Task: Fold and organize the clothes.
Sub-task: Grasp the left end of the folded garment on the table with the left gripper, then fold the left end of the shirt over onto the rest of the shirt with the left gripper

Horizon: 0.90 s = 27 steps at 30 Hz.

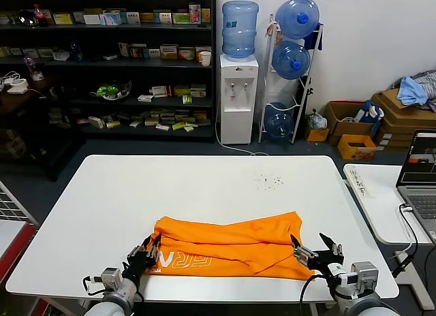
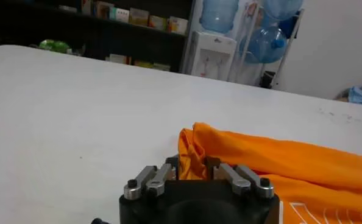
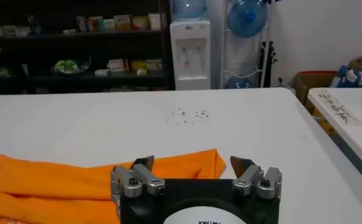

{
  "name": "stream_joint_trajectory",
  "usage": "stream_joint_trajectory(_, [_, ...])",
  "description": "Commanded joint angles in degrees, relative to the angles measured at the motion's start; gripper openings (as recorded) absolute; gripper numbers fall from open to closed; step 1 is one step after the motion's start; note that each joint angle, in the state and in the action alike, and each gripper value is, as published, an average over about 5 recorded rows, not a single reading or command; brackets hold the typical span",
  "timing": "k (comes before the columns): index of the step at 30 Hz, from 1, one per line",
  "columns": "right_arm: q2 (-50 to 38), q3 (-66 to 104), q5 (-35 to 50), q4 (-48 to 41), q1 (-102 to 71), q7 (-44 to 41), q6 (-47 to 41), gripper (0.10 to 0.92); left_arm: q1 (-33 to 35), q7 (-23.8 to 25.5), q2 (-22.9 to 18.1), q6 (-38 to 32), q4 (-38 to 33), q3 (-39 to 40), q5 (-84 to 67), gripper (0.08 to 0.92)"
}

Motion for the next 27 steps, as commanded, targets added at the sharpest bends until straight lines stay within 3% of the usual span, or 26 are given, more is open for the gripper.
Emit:
stream_joint_trajectory(1, [0.2, -0.4, -0.3, -0.1, 0.0, -0.1, 0.1, 0.823, 0.0, -0.1, -0.2, -0.5, 0.3, -0.2, 0.2, 0.283])
stream_joint_trajectory(6, [0.3, -0.7, -0.3, -0.1, -0.1, -0.1, 0.2, 0.823, 0.8, -0.1, 0.0, -0.9, -0.9, -1.1, 0.8, 0.147])
stream_joint_trajectory(9, [0.3, -0.7, -0.3, -0.2, 0.0, -0.1, 0.2, 0.823, 1.4, -0.1, 0.4, -1.1, -2.0, -2.2, 1.3, 0.115])
stream_joint_trajectory(20, [0.6, -1.6, -0.5, -0.5, 1.0, -0.1, 0.7, 0.823, 3.2, -0.3, 4.1, -1.3, -6.7, -10.3, 4.7, 0.115])
stream_joint_trajectory(27, [0.7, -3.4, -0.5, -1.3, 3.1, -0.1, 0.8, 0.823, 7.6, -0.1, 9.9, -1.6, -5.1, -17.8, 9.6, 0.115])
